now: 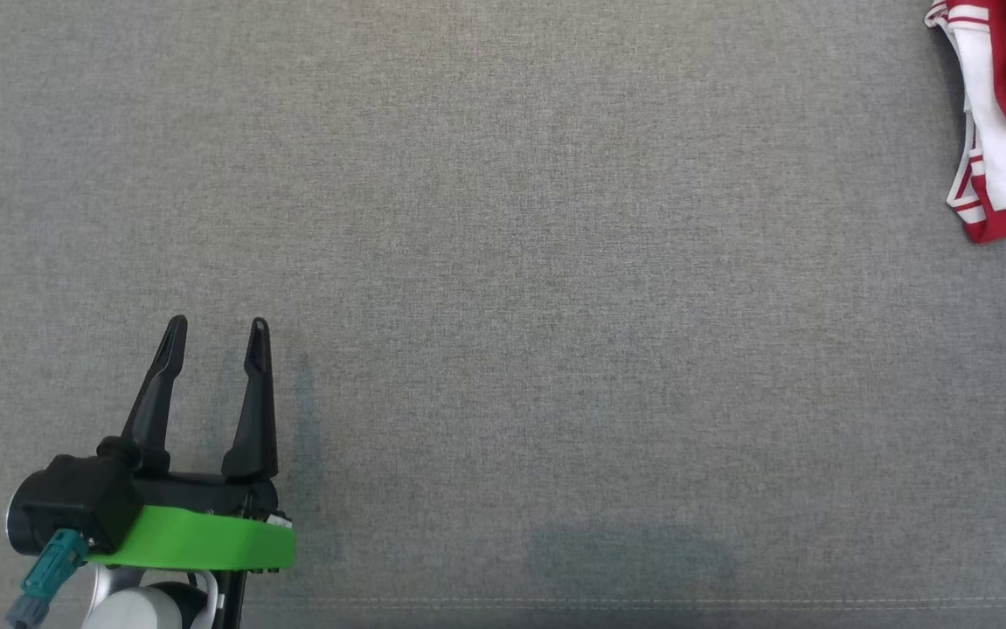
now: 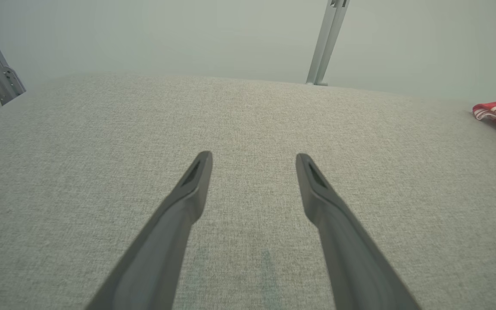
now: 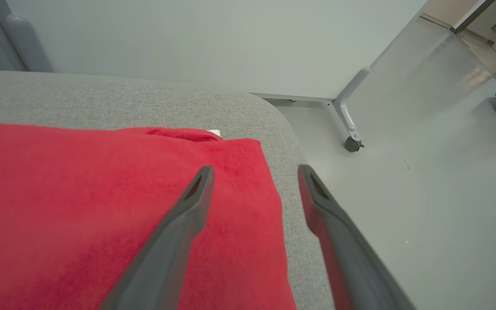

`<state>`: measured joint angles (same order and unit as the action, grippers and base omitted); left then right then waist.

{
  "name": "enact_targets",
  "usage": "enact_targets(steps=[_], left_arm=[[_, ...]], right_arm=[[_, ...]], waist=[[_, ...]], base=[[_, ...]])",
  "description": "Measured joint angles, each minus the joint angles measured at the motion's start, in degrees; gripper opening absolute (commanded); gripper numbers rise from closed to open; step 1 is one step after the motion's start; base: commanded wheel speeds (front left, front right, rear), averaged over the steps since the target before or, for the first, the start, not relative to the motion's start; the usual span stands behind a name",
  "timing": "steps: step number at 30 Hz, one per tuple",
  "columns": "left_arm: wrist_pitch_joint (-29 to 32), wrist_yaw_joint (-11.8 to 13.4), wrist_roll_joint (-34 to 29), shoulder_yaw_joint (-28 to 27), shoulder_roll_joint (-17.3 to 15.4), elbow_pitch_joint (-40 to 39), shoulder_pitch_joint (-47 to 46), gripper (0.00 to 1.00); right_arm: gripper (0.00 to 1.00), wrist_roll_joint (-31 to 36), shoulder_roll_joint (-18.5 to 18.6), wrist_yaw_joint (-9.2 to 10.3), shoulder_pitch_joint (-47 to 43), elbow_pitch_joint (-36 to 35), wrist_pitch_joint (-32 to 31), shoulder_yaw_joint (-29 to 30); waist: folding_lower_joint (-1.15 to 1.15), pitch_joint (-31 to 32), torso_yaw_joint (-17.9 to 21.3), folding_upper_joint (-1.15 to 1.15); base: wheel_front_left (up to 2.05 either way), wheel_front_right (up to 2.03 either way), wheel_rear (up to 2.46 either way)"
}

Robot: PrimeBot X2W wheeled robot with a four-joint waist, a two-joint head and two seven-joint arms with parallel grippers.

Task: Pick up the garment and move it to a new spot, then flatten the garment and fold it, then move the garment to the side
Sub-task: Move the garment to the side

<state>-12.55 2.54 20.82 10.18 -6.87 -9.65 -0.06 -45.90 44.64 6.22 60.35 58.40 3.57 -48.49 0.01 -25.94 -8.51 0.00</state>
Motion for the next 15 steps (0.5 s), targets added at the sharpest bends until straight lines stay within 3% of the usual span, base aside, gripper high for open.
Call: enact_targets(steps=[5, 15], left_arm=[[0.2, 0.0, 0.0, -0.1, -0.1, 0.0, -0.1, 1.0], [0.4, 0.1, -0.1, -0.9, -0.6, 0.0, -0.2, 1.0]], right_arm=[[1.0, -0.8, -0.3, 0.43, -1.6, 2.8, 1.5, 1.2], [1.0, -2.5, -4.8, 0.44, -3.4, 4.3, 5.1, 2.4]], waist=[[0.0, 0.0, 0.4, 0.0], [0.0, 0.3, 2.0, 0.0]], base=[[0.0, 0.0, 0.0], [0.0, 0.0, 0.0]])
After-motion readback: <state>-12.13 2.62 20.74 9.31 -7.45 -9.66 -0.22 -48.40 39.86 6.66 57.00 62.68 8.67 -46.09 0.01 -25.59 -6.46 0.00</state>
